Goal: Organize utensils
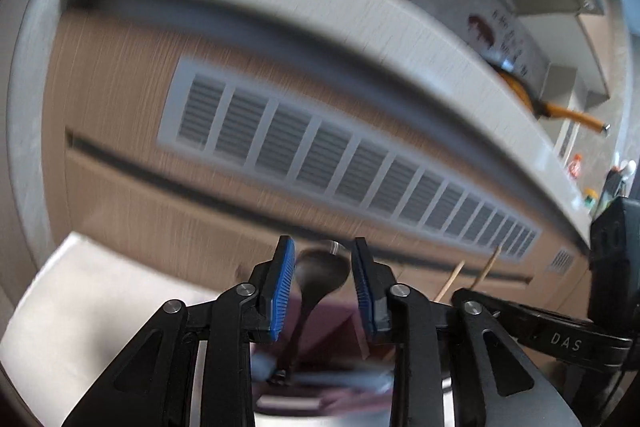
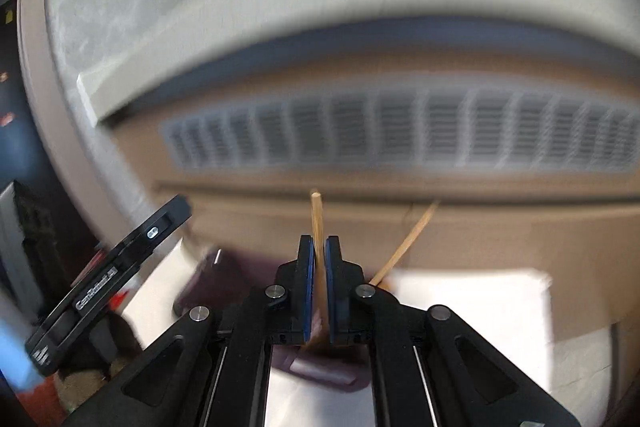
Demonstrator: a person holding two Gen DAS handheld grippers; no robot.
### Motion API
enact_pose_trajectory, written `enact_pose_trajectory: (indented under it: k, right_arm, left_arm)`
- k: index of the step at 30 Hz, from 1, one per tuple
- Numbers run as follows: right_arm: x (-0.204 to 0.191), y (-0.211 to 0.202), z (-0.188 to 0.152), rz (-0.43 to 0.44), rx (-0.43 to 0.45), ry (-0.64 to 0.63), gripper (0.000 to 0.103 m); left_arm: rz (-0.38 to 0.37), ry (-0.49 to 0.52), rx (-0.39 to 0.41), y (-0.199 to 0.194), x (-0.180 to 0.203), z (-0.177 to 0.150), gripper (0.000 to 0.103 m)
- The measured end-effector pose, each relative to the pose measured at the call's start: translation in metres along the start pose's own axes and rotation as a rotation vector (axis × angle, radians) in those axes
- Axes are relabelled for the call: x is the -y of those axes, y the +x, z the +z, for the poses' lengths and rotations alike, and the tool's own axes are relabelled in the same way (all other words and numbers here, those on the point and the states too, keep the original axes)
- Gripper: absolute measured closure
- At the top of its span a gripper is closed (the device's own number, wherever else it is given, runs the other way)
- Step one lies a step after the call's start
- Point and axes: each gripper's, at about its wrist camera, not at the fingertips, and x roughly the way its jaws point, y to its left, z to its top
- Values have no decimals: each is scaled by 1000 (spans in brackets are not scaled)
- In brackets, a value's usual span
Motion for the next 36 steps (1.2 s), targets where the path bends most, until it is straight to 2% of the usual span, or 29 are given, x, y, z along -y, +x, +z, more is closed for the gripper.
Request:
enact_pose_trajectory:
  k: [2, 3, 6, 10, 14, 17, 20, 21, 23, 26, 30, 36]
  right_arm:
    - [5, 12, -7, 28, -56, 16, 94]
    - [7, 11, -9, 18, -56, 27, 94]
    - [3, -11, -22, -29, -1, 19, 94]
    - [-22, -60, -52, -143, 125, -85, 93]
    - [-43, -107, -91, -201, 235, -130, 70]
    - [-51, -135, -125, -166, 280, -103, 54]
    - [-58, -154, -158, -104, 282, -101, 54]
    - [-61, -158, -167, -110, 280, -112, 52]
    - [-73, -161, -185, -185, 271, -138, 52]
    - [-76, -161, -199, -228, 256, -110, 52]
    - [-75, -163, -213, -217, 217, -80, 52]
    - [-83, -171, -220, -257, 249, -115, 52]
  left_arm:
    - [6, -1, -32, 1, -5, -3, 55]
    - [7, -6, -26, -5, -7, -3, 53]
    - [19, 9, 18, -32, -5, -1, 50]
    - [76, 78, 70, -84, 11, -5, 47]
    - [181, 209, 65, -136, 32, -37, 46]
    - [232, 259, 39, -169, 41, -70, 46]
    - [263, 255, 6, -195, 45, -98, 46]
    - [267, 257, -11, -202, 48, -106, 46]
    - [297, 265, -46, -212, 53, -121, 46]
    - [313, 273, -72, -226, 58, -140, 46]
    - [320, 282, -105, -229, 61, -152, 46]
    - [301, 279, -81, -234, 65, -151, 46]
